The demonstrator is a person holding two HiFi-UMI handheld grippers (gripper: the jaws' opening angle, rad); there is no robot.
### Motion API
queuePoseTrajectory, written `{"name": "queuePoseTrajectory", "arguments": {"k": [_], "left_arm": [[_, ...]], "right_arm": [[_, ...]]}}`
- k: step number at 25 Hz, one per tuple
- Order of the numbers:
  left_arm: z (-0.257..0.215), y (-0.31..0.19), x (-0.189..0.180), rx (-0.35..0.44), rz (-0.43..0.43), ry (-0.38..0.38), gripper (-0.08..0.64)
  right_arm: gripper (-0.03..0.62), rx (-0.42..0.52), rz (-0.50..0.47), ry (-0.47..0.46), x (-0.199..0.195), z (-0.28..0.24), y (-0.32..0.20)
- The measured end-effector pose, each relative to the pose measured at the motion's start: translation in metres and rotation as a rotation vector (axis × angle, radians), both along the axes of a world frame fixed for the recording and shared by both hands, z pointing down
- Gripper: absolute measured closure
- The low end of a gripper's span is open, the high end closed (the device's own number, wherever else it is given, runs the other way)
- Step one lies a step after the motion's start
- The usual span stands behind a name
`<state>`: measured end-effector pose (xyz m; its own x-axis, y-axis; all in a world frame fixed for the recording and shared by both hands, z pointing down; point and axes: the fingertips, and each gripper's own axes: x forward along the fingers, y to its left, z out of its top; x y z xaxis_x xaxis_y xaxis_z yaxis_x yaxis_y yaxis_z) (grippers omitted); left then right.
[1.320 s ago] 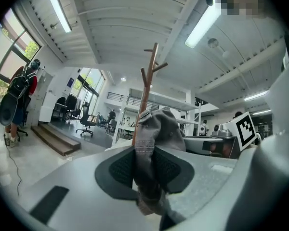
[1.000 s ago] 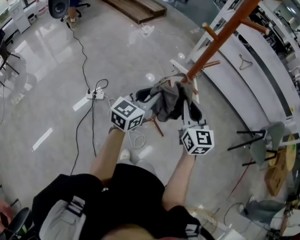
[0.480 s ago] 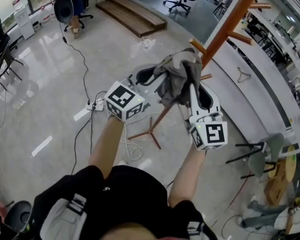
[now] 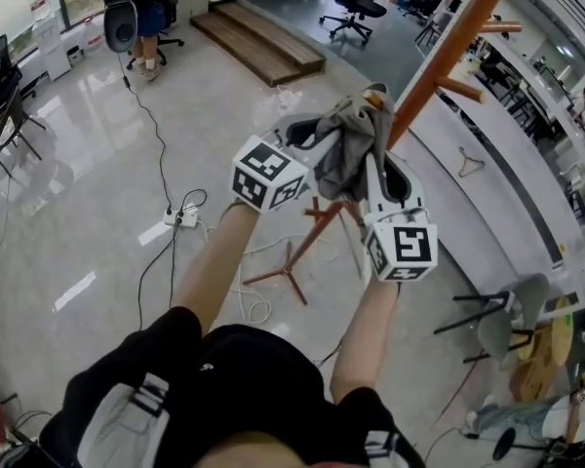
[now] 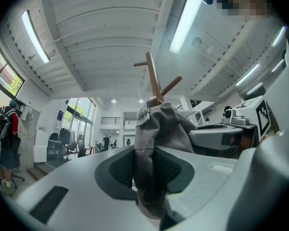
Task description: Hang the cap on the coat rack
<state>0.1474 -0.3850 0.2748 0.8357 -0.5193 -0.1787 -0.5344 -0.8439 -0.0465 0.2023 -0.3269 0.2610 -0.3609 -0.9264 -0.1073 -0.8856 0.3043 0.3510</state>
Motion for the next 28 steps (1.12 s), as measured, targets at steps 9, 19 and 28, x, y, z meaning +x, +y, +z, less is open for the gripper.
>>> {"name": "queuePoseTrajectory", "arguments": {"k": [9,19,28], "left_arm": [[0.036,0.002,0.04,-0.038,0.041,-0.058,0.494],[0.059,0.0,0.058,-0.077,0.04,-0.069,0.491],[0.067,0.009,0.015,-0.216,-0.009,0.047,0.287]], "right_arm": [[0.56,-0.041,0.071,-0.098,0.033,0.034,0.002],[0.561,-0.032,0.064,-0.202,0.045,0.058,-0.009],[0.459,-0.006,0.042,-0.278,0.051,0.053,0.002]]}}
